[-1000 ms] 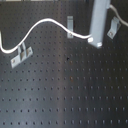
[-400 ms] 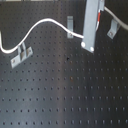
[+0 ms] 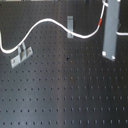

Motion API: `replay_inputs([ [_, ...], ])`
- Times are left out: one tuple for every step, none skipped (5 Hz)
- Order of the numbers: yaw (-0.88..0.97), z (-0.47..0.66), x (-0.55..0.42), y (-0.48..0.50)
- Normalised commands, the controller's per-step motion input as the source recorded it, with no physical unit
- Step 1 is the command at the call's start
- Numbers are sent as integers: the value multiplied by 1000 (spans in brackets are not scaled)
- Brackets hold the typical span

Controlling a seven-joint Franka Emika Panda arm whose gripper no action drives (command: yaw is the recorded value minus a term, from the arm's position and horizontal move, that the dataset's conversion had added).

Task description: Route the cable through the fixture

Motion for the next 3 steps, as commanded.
replay_inputs([
  [0, 17, 91, -377],
  [-3, -194, 24, 64],
  [-80, 0, 228, 589],
])
